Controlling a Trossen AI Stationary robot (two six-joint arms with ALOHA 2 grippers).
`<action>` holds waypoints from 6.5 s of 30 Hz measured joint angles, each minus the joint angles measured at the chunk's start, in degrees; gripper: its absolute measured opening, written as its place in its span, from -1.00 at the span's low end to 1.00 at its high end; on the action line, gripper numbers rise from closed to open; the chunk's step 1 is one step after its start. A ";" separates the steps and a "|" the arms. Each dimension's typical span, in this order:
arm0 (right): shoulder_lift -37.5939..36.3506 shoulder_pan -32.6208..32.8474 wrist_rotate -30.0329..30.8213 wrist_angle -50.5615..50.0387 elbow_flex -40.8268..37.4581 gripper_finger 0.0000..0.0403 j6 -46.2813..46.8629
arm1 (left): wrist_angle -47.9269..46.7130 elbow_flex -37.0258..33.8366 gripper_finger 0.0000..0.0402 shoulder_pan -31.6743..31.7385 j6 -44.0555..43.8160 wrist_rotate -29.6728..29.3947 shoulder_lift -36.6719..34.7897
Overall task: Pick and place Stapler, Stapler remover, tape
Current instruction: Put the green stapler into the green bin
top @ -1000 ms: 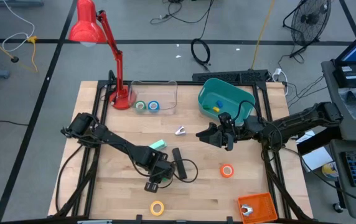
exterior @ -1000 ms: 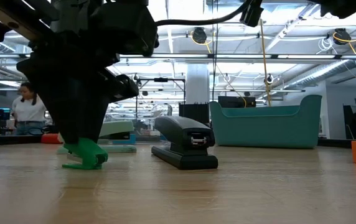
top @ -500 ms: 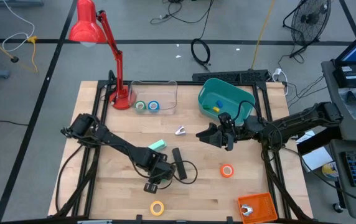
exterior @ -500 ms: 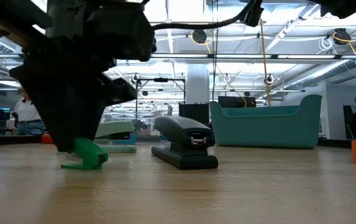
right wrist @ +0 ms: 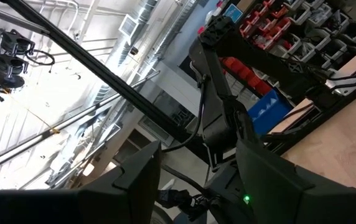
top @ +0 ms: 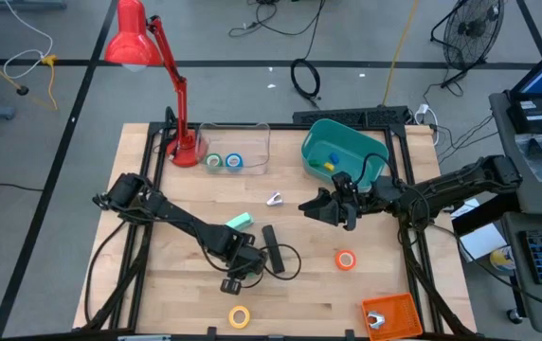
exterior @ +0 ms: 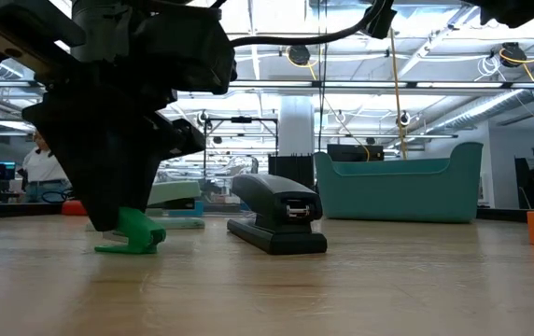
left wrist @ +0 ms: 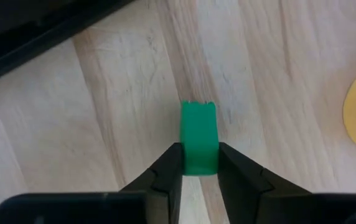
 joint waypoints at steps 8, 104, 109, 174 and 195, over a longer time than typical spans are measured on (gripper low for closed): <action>0.00 0.00 0.00 0.00 0.00 0.00 0.00 | 0.39 0.00 -0.66 0.00 -1.45 0.00 0.00; 25.70 5.27 -11.94 -9.33 19.02 0.00 10.00 | 12.74 4.63 -0.66 20.10 -19.68 49.11 -13.33; 25.70 5.27 -11.89 -9.37 19.02 -0.10 9.90 | 12.75 4.63 -0.66 20.38 -19.67 48.96 -13.33; 25.59 5.14 -10.53 -11.43 18.95 -0.62 9.17 | 17.25 4.52 -0.64 21.86 -25.95 51.08 -13.22; 25.48 4.37 -10.49 -10.83 19.06 -0.63 9.30 | 18.18 4.52 -0.23 25.26 -26.44 53.01 -17.80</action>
